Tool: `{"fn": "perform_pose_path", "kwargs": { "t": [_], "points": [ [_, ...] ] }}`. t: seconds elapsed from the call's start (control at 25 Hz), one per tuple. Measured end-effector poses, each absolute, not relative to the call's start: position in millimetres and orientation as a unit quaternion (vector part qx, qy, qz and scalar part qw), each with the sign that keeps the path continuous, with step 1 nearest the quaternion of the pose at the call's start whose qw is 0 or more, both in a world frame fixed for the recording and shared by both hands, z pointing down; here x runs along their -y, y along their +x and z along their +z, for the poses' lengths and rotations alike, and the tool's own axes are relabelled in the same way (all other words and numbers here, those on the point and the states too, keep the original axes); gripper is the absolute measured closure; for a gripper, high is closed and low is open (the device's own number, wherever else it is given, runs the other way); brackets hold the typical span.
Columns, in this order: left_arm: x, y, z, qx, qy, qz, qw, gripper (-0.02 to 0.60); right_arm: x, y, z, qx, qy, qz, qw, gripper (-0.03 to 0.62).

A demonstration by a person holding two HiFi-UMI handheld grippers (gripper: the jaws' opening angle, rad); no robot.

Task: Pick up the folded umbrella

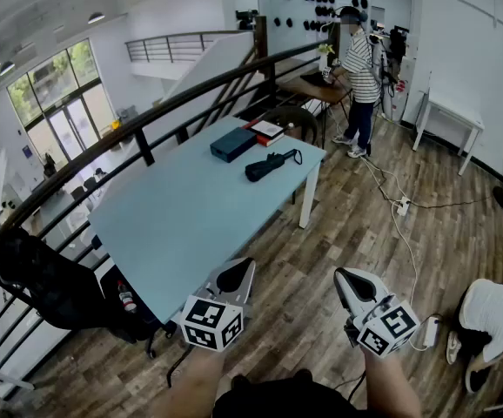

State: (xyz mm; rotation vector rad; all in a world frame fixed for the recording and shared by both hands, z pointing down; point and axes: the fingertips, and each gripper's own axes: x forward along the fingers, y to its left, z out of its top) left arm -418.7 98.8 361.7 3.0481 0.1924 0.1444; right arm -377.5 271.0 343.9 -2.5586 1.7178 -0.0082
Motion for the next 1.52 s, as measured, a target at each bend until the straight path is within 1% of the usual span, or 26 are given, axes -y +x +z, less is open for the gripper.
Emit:
{"fn": "perform_pose_path", "kwargs": {
  "t": [0.4, 0.84, 1.08, 1.32, 1.52],
  "points": [
    [-128.3, -401.6, 369.6, -0.056, 0.996, 0.058, 0.041, 0.580, -300.6, -353.7, 351.6, -0.557, -0.830, -0.005, 0.037, 0.596],
    [-170.4, -388.0, 364.7, -0.041, 0.997, 0.056, 0.029, 0.578, -354.2, -333.3, 359.8, -0.564, -0.822, -0.018, 0.078, 0.594],
    [-173.1, -377.0, 372.9, -0.042, 0.997, 0.058, 0.035, 0.578, -351.3, -324.0, 370.5, -0.571, -0.816, -0.035, 0.086, 0.592],
    [-152.6, -339.5, 381.3, -0.053, 0.996, 0.054, 0.052, 0.578, -323.7, -295.8, 379.1, -0.572, -0.814, -0.057, 0.086, 0.593],
    [-110.4, -282.4, 391.3, -0.066, 0.994, 0.054, 0.066, 0.578, -287.5, -246.8, 387.3, -0.558, -0.823, -0.070, 0.080, 0.593]
  ]
}}
